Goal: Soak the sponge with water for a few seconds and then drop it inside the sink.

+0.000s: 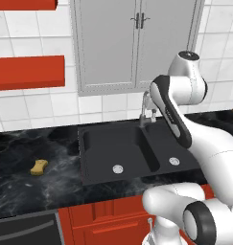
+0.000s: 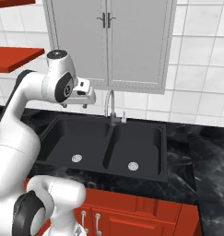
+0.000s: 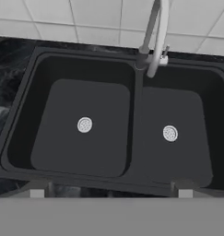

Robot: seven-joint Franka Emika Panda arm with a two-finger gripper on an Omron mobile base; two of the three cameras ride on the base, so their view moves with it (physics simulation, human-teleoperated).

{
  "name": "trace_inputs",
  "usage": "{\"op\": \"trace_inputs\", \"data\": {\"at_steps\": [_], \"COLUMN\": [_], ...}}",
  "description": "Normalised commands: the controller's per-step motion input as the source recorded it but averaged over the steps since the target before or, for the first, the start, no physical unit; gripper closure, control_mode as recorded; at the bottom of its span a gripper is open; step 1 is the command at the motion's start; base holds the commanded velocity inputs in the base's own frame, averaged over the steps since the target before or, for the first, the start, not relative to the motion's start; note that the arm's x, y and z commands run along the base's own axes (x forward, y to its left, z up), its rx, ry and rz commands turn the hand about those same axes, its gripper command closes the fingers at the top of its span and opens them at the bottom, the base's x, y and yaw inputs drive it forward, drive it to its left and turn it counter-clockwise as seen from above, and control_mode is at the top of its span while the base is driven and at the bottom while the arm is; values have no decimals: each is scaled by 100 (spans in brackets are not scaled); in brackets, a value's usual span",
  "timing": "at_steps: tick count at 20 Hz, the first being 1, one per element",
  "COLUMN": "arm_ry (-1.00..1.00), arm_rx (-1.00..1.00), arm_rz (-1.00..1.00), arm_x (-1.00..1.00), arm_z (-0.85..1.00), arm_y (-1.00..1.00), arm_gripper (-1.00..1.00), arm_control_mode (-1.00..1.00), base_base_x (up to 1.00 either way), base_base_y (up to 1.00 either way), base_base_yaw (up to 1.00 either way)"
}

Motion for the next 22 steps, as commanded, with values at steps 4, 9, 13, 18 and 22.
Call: {"op": "trace_inputs", "data": {"at_steps": [4,9,13,18,22], "arm_ry": [-13,-7,-6,-9,-10], "arm_rx": [0,0,0,0,0], "arm_rz": [0,0,0,0,0], "arm_x": [-2,-4,-9,-11,-11], "arm_z": [13,11,1,0,0], "arm_y": [-40,-33,-35,-38,-42], "arm_gripper": [-100,-100,-100,-100,-100], "arm_control_mode": [-100,-100,-100,-100,-100], "base_base_x": [0,0,0,0,0], "base_base_y": [0,0,0,0,0], "base_base_yaw": [0,0,0,0,0]}}
